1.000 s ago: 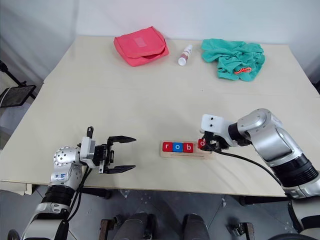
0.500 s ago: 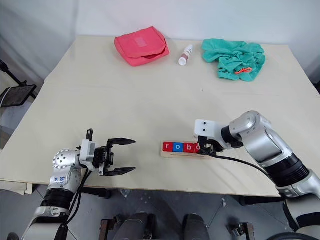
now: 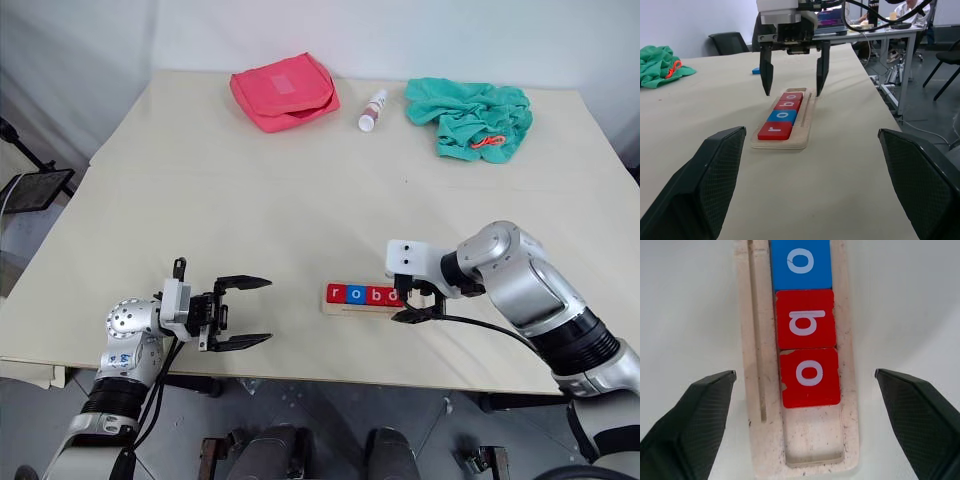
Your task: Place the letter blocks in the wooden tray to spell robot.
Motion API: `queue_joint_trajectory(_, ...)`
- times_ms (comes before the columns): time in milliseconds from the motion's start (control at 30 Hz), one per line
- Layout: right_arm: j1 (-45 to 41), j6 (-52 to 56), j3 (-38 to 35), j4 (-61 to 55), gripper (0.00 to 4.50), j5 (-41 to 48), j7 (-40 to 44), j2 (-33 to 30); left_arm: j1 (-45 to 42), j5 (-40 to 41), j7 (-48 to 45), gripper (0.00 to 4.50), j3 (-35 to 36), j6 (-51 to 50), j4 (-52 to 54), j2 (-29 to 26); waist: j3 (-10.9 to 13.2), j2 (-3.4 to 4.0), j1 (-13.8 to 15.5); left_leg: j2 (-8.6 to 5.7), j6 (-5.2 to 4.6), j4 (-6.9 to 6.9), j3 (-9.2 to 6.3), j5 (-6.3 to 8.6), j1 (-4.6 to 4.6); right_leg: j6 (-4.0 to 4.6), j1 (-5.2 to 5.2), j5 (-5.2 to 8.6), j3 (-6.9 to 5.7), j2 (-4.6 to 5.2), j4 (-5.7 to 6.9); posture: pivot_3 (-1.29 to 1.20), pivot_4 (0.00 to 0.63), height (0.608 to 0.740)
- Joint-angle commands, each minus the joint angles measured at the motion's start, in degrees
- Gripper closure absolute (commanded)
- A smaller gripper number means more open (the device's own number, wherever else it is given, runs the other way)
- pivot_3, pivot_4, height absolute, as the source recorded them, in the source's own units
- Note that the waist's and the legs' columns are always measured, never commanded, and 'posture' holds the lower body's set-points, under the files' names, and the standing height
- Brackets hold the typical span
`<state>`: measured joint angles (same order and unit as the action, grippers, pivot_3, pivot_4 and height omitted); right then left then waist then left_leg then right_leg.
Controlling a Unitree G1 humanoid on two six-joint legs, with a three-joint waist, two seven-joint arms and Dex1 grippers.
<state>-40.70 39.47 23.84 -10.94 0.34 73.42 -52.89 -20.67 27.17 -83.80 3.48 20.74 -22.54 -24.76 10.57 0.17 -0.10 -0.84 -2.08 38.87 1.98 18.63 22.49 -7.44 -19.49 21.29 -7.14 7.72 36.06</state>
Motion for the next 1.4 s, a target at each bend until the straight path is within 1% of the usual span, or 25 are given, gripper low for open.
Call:
queue_joint_trajectory(33, 0.85, 2.82, -4.72, -4.27, 0.01, 2.34, -0.28, -1.77, -0.33, 0.26, 0.27, 0.0, 0.14, 0.78, 0.8, 0.38, 0.0, 0.0, 0.02, 0.0, 0.0, 0.0, 0.0, 0.0, 0.0, 0.0, 0.0, 0.0, 0.01, 0.0, 0.0, 0.0, 0.15, 0.74)
queue_joint_trajectory(167, 4.72, 7.65, -11.41, -7.79, 0.01, 7.16, -1.57, -2.36, -0.59, 0.23, 0.19, 0.0, 0.1, 0.86, 0.62, 0.53, 0.0, 0.0, 0.12, 0.0, 0.0, 0.0, 0.0, 0.0, 0.0, 0.0, 0.01, 0.0, 0.0, 0.0, 0.0, 0.0, 0.15, 0.74)
queue_joint_trajectory(233, 8.72, 10.01, -17.58, -8.42, 0.01, 9.31, -3.8, -2.65, -0.71, 0.22, 0.11, 0.0, 0.08, 0.9, 0.47, 0.61, 0.0, 0.0, 0.22, -0.01, 0.0, 0.0, -0.01, 0.0, 0.0, 0.0, 0.02, 0.0, 0.0, 0.01, 0.01, 0.0, 0.15, 0.74)
queue_joint_trajectory(333, 14.95, 12.5, -27.08, -8.47, 0.01, 10.6, -9.45, -1.87, -0.95, 0.27, -0.23, 0.0, 0.16, 0.88, -0.06, 0.6, 0.0, -0.01, 0.51, -0.03, -0.03, 0.01, -0.03, 0.02, 0.01, -0.01, 0.06, -0.01, -0.02, 0.03, 0.0, 0.0, 0.15, 0.74)
queue_joint_trajectory(467, 22.11, 14.82, -39.03, -9.93, 0.01, 12.38, -17.4, 1.83, -1.82, -0.05, -0.24, 0.0, -0.17, 0.74, -0.94, 0.98, -0.01, -0.02, 0.9, -0.03, -0.04, 0.0, 0.04, 0.02, 0.0, -0.02, 0.04, -0.01, 0.01, 0.04, 0.02, 0.0, 0.15, 0.74)
queue_joint_trajectory(533, 24.09, 16.47, -42.97, -10.29, 0.01, 12.9, -21.13, 3.71, -2.42, -0.22, -0.13, 0.0, -0.25, 0.67, -1.43, 1.19, -0.01, -0.01, 0.85, -0.02, -0.04, 0.0, 0.07, 0.02, -0.03, -0.02, 0.04, -0.01, 0.04, 0.02, 0.01, 0.0, 0.15, 0.74)
queue_joint_trajectory(633, 26.38, 16.1, -47.07, -9.78, 0.01, 12.75, -26.62, 6.56, -3.34, -0.37, -0.19, 0.0, -0.48, 0.46, -2.05, 1.69, -0.01, -0.01, 0.84, -0.01, -0.04, 0.0, 0.12, 0.02, -0.05, -0.02, 0.03, -0.01, 0.09, 0.0, 0.03, 0.0, 0.15, 0.74)
queue_joint_trajectory(933, 28.48, 17.29, -53.22, -10.0, 0.01, 14.44, -38.24, 13.51, -5.05, -0.18, -1.35, 0.0, -0.93, -0.22, -2.98, 2.09, -0.02, 0.0, 0.9, -0.01, -0.04, 0.0, 0.13, 0.02, -0.07, -0.02, 0.03, -0.01, 0.14, -0.02, 0.06, 0.0, 0.15, 0.74)
queue_joint_trajectory(1100, 27.78, 16.08, -54.0, -7.79, 0.01, 15.27, -42.21, 15.36, -5.62, -0.22, -1.6, 0.0, -0.98, -0.41, -3.31, 1.83, -0.02, 0.0, 0.88, -0.03, -0.04, 0.0, 0.13, 0.02, -0.07, -0.02, 0.03, -0.01, 0.16, -0.02, 0.08, 0.0, 0.15, 0.74)
queue_joint_trajectory(1200, 24.72, 12.85, -52.88, -1.25, 0.01, 14.63, -44.39, 15.28, -5.65, -0.29, -1.61, 0.0, -1.13, -0.53, -3.09, 1.9, -0.02, 0.0, 0.74, -0.02, -0.05, 0.0, 0.14, 0.02, -0.08, -0.02, 0.03, -0.01, 0.17, -0.02, 0.1, 0.0, 0.15, 0.74)
queue_joint_trajectory(1400, 15.41, 2.57, -49.45, 18.88, 0.01, 12.47, -46.54, 14.15, -5.29, -0.29, -1.05, 0.0, -1.29, -0.95, -1.93, 2.06, -0.02, 0.0, -0.06, -0.01, -0.05, -0.02, 0.18, 0.01, -0.12, -0.02, 0.0, -0.01, 0.19, -0.03, 0.13, 0.0, 0.15, 0.74)
